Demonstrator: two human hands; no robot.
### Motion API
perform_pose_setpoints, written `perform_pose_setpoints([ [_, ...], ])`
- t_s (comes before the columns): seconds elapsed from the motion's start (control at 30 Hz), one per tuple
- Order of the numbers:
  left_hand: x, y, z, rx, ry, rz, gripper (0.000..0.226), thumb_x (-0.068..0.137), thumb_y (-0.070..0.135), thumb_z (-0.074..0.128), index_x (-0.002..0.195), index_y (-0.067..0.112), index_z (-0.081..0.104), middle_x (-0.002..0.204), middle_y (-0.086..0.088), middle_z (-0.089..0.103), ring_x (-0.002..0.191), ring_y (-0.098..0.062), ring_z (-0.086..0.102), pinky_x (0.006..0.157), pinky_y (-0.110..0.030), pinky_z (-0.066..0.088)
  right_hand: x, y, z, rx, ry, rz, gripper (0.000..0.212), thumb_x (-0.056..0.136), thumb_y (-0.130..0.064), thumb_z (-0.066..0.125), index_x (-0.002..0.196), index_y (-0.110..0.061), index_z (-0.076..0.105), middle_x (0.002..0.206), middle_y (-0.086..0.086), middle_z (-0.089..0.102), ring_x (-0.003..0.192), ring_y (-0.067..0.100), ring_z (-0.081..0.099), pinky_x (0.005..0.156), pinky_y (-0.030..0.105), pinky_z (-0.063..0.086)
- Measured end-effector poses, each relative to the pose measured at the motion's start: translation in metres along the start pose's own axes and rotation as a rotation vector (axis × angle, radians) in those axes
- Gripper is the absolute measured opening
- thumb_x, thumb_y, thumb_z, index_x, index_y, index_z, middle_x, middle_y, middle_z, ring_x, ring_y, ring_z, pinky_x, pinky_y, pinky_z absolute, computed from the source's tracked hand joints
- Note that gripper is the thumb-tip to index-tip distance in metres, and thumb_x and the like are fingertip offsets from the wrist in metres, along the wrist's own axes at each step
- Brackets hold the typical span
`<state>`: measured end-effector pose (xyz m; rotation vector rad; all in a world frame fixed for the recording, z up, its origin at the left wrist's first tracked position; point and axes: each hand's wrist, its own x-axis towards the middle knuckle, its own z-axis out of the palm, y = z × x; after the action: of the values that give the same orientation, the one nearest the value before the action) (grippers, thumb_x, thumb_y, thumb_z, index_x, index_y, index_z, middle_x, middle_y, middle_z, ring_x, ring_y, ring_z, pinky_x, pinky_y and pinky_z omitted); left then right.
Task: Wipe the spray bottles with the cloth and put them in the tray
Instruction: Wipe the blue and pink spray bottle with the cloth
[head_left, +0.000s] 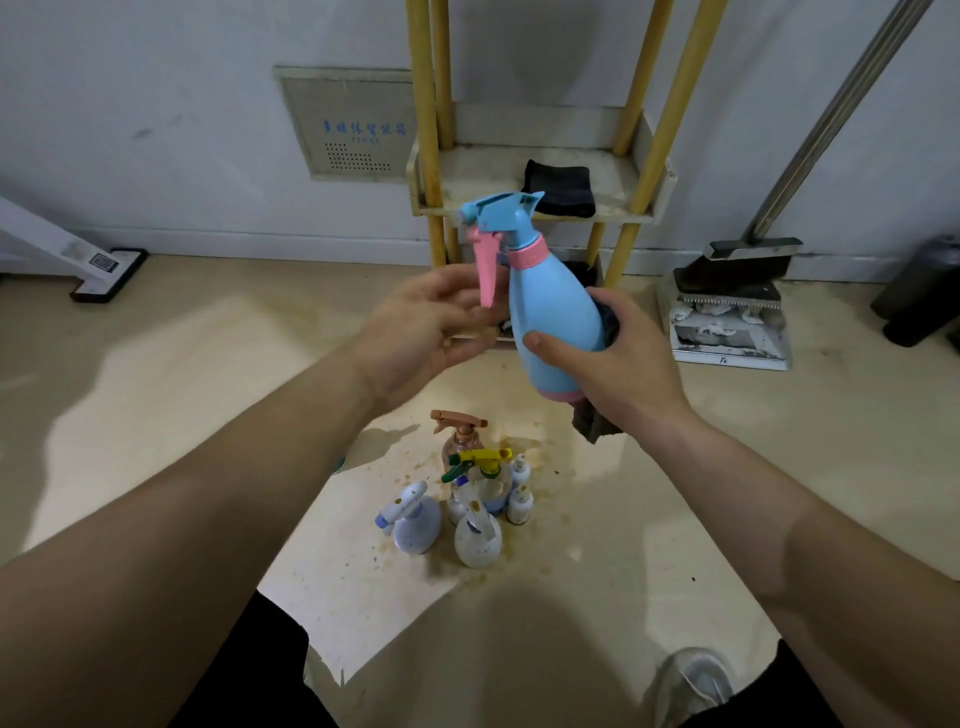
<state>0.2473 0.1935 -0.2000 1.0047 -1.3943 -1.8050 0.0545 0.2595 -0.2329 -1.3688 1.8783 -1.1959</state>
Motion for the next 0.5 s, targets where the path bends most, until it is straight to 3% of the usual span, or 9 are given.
perform_pose_setpoints([
  [0.07,-0.001,-0.01,0.012,0.098,-0.001,0.087,0.051,0.095,-0.007,0.055,0.136,0.023,0.055,0.13,0.012,0.067,0.12,-0.022,0.065,0.102,-0.046,0.051,-0.002,-0.001,0.004,0.064,-0.003,0.022,0.064,0.075,-0.056,0.081,0.127,-0.028,0.057,0.114,-0.011,0.061,0.098,0.007,0.063,0.06,0.017,0.054],
  [0.13,0.0,-0.02,0.021,0.129,0.023,0.158,0.061,0.091,-0.001,0.068,0.143,0.026,0.05,0.14,0.012,0.06,0.127,-0.02,0.06,0.105,-0.05,0.051,-0.004,-0.002,0.008,0.035,-0.008,0.002,0.061,0.08,-0.059,0.074,0.129,-0.026,0.056,0.113,-0.014,0.062,0.099,0.004,0.063,0.066,0.017,0.052],
  [0.23,0.005,-0.026,0.027,0.163,0.055,0.23,0.074,0.089,0.006,0.073,0.152,0.024,0.04,0.15,0.004,0.05,0.136,-0.017,0.052,0.109,-0.044,0.048,-0.007,-0.006,0.009,0.031,-0.009,-0.038,0.055,0.09,-0.048,0.068,0.137,-0.026,0.051,0.108,-0.027,0.055,0.094,-0.014,0.055,0.068,0.008,0.046],
  [0.3,0.008,-0.024,0.025,0.165,0.07,0.233,0.074,0.093,0.008,0.068,0.155,0.027,0.033,0.15,0.002,0.05,0.135,-0.013,0.052,0.109,-0.039,0.048,-0.007,-0.007,0.01,0.051,-0.029,-0.063,0.056,0.096,-0.039,0.063,0.147,-0.026,0.043,0.125,-0.024,0.055,0.104,-0.015,0.054,0.079,0.004,0.045],
  [0.4,0.014,-0.02,0.019,0.164,0.057,0.207,0.071,0.098,0.016,0.063,0.156,0.034,0.028,0.148,0.001,0.053,0.13,-0.016,0.056,0.105,-0.037,0.051,-0.008,-0.007,0.012,0.113,-0.066,-0.057,0.068,0.1,-0.034,0.055,0.159,-0.032,0.02,0.151,-0.015,0.043,0.133,0.005,0.046,0.106,0.029,0.044],
  [0.5,0.011,-0.015,0.021,0.128,0.017,0.148,0.062,0.098,0.02,0.062,0.149,0.043,0.036,0.14,0.008,0.059,0.123,-0.012,0.061,0.089,-0.025,0.055,-0.009,-0.011,0.011,0.192,-0.053,-0.078,0.064,0.101,-0.028,0.053,0.158,-0.03,0.023,0.14,-0.019,0.045,0.127,0.004,0.048,0.107,0.031,0.043],
])
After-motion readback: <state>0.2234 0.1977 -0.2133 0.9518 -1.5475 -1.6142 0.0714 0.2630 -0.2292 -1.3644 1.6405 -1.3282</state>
